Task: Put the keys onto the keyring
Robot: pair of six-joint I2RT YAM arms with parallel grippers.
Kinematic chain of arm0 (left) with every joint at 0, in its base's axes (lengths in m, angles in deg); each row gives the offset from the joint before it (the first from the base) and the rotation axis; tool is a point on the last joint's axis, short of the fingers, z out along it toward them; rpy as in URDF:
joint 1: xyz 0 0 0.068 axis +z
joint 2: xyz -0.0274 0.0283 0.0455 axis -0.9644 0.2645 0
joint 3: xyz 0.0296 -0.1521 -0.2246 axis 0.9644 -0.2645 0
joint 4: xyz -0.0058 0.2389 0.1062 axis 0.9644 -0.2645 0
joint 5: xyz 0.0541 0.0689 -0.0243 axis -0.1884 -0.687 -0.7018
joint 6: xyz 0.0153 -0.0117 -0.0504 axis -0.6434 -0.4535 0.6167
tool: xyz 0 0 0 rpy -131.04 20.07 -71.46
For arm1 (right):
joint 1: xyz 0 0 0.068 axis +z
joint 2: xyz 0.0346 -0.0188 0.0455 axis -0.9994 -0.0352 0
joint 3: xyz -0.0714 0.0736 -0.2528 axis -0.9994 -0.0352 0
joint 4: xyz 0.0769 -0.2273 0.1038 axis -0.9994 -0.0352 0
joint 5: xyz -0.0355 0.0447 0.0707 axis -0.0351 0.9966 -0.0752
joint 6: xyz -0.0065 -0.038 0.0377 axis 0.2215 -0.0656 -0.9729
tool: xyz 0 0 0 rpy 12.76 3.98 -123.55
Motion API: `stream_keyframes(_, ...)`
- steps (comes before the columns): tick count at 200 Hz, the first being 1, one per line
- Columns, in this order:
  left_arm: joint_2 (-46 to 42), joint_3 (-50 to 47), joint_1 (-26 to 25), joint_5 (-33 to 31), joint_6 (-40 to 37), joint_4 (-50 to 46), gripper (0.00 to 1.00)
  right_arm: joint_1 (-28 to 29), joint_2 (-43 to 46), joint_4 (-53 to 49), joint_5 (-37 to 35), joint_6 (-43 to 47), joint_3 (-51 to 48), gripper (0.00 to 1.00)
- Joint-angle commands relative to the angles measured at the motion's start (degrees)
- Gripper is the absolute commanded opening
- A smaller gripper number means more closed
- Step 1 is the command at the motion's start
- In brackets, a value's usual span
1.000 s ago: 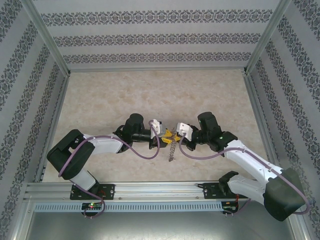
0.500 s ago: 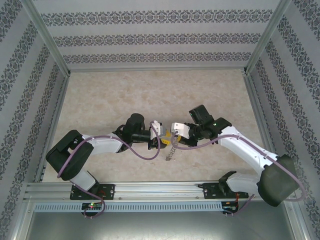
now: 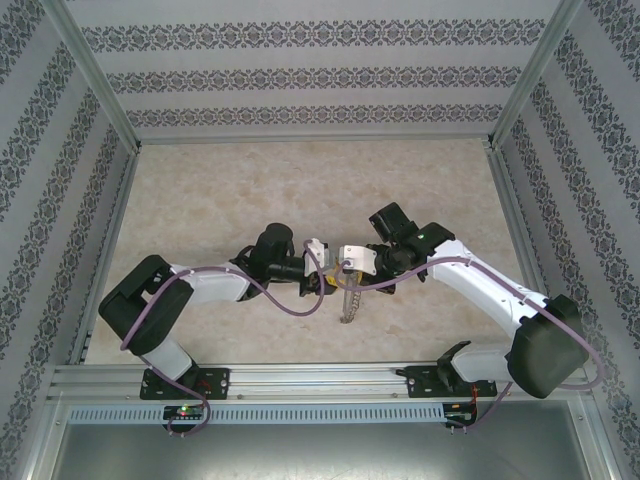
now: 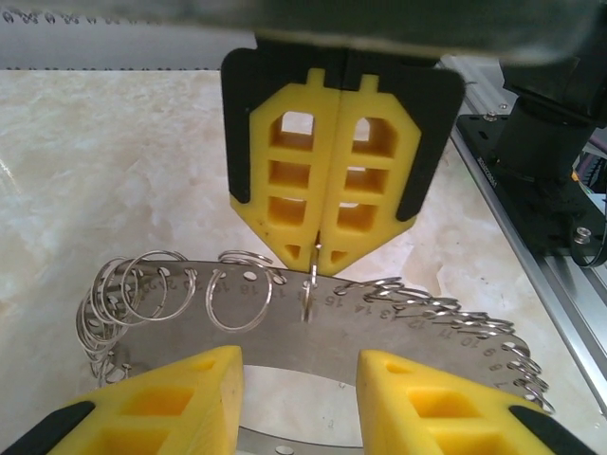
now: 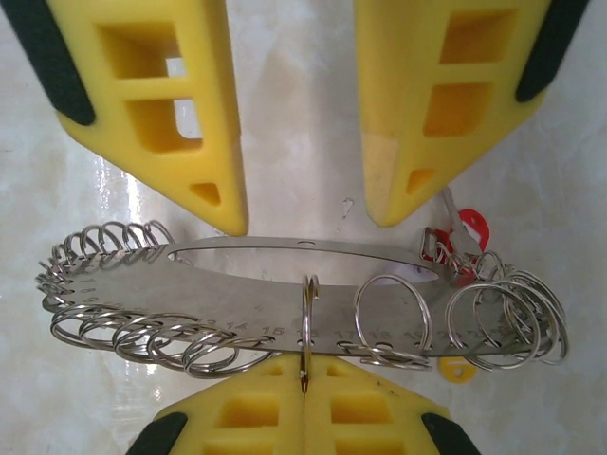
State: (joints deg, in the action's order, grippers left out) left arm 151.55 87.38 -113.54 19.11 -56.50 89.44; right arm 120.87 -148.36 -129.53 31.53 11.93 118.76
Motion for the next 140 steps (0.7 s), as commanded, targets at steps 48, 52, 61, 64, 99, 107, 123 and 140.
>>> stream_keyframes(48,2.1,4.4,0.0,5.6,-0.1,0.9,0.31,0.3,-1.3,-3.0,1.6,0.8,0.9,0.0)
stream_keyframes(52,2.2,4.6,-0.1,5.8,-0.1,0.7,0.31,0.3,-1.2,-3.1,1.6,0.8,0.8,0.0)
stream_keyframes(61,2.3,4.6,-0.3,6.1,-0.2,0.5,0.31,0.2,-1.1,-3.0,1.8,0.9,0.8,0.0)
stream_keyframes(64,2.4,4.6,-0.4,6.3,-0.2,0.5,0.31,0.2,-1.1,-3.0,1.7,0.9,0.8,0.0)
stream_keyframes(99,3.0,4.8,-0.8,7.0,0.2,0.3,0.31,-0.3,-0.3,-2.0,2.6,1.0,0.3,0.0)
stream_keyframes(107,3.2,5.1,-0.9,7.0,0.1,0.1,0.3,-0.4,-0.1,-1.3,2.8,1.0,0.1,0.0)
stream_keyframes(123,3.7,5.4,-1.0,6.9,0.0,0.0,0.3,-0.6,0.3,-0.3,3.2,1.0,-0.3,0.0)
stream_keyframes(140,4.3,6.4,-1.4,7.1,-0.7,-1.3,0.26,-0.7,0.6,0.2,3.8,0.9,-0.4,0.0)
